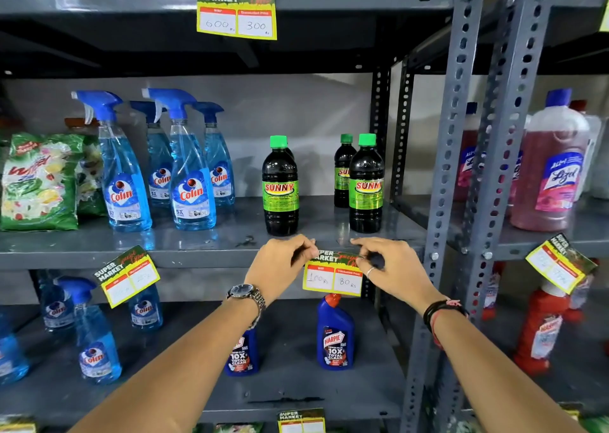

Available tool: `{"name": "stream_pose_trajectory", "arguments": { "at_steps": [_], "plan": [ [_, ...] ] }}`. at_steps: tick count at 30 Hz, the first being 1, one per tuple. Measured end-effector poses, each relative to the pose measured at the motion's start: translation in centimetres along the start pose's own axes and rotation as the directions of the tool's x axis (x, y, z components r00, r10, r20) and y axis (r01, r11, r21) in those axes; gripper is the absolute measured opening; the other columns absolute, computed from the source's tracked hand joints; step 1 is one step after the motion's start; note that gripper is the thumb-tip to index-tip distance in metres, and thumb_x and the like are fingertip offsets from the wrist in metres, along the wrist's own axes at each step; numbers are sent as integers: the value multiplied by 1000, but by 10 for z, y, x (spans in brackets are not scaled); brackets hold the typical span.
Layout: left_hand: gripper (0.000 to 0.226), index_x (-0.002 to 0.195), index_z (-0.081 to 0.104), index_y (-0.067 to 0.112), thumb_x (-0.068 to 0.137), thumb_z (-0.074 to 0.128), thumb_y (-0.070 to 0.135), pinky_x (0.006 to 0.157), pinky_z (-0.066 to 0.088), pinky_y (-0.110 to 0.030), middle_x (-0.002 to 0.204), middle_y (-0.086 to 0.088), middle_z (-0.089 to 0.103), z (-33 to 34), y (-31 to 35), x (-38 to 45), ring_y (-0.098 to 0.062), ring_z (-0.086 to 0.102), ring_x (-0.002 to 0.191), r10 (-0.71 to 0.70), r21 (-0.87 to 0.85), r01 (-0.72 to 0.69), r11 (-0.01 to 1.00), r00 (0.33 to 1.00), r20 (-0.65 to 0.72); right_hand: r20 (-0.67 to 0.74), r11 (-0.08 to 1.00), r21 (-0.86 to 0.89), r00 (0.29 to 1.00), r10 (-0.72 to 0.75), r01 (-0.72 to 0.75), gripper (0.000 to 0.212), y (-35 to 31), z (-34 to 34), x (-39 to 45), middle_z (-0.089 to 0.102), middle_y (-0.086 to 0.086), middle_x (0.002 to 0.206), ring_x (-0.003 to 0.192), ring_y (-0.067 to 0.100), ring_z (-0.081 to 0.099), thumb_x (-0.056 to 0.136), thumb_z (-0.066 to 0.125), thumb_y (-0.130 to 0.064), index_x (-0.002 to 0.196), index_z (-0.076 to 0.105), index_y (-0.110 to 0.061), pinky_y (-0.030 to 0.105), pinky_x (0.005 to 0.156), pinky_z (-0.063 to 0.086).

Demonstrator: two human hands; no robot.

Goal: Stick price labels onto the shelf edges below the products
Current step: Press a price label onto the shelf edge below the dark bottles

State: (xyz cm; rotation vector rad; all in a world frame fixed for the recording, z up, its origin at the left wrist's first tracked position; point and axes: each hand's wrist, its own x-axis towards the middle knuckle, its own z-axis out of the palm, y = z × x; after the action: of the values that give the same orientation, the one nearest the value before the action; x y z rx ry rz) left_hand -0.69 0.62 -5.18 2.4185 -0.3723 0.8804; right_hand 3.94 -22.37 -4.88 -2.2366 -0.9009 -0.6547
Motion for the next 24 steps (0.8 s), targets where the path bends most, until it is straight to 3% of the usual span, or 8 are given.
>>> {"name": "stream_pose_trajectory", "arguments": {
  "at_steps": [2, 5, 9, 13, 17, 21, 24],
  "plan": [
    [10, 93, 69, 18, 89, 61, 24, 94, 51, -29, 115, 0, 71, 3, -2, -4, 0, 58, 111, 22, -13, -22, 1000, 1000, 2, 18, 999, -33, 1000, 1, -1, 11, 2, 1, 0, 67, -10, 121, 94, 6, 64, 76, 67, -15, 66, 61, -15, 24, 74, 45],
    [11, 95, 70, 21, 87, 64, 24, 98, 49, -31, 120, 1, 69, 5, -4, -6, -7, 58, 117, 44, 7, -44, 999, 999, 2, 22, 998, -64, 1000, -3, 4, 10, 2, 1, -1, 65, -11, 123, 96, 8, 65, 73, 67, -16, 65, 61, -15, 31, 78, 52],
    [12, 94, 72, 21, 86, 65, 27, 94, 52, -30, 113, 1, 72, 4, 0, -4, -7, 64, 108, 12, -37, -14, 999, 999, -50, -20, 998, -56, 1000, 0, -1, 12, -1, 0, 1, 69, -10, 119, 96, 5, 64, 75, 66, -16, 65, 60, -15, 32, 78, 53],
    [13, 93, 73, 22, 84, 68, 29, 89, 55, -30, 104, 4, 75, 4, 2, -1, -6, 68, 99, -40, -49, 35, 998, 994, -98, -71, 997, -68, 997, 22, -26, 20, -6, 0, 4, 72, -13, 110, 64, -13, 49, 75, 66, -16, 62, 53, -24, 13, 57, 35],
    [10, 88, 74, 22, 81, 70, 27, 83, 56, -28, 99, 5, 76, 7, 6, 0, -6, 69, 94, -76, -52, 70, 996, 988, -135, -129, 994, -101, 991, 23, -36, 24, -9, 4, 6, 74, -13, 100, 69, -3, 52, 74, 67, -17, 61, 50, -28, 14, 53, 33],
    [11, 71, 65, 22, 76, 75, 24, 77, 58, -34, 89, 6, 77, 10, 7, 2, -2, 69, 88, -131, -87, 118, 989, 978, -165, -179, 988, -125, 982, 64, -87, 16, -8, 10, 7, 75, -14, 95, 72, 0, 59, 72, 67, -20, 63, 53, -21, 15, 52, 36],
    [22, 66, 56, 24, 74, 77, 27, 72, 59, -35, 84, 7, 76, 11, 9, 1, 0, 69, 86, -156, -111, 137, 984, 969, -193, -223, 983, -140, 971, 88, -121, 23, -10, 14, 9, 75, -12, 88, 73, 8, 66, 75, 69, -37, 74, 49, -26, 23, 56, 47]
  ]
}}
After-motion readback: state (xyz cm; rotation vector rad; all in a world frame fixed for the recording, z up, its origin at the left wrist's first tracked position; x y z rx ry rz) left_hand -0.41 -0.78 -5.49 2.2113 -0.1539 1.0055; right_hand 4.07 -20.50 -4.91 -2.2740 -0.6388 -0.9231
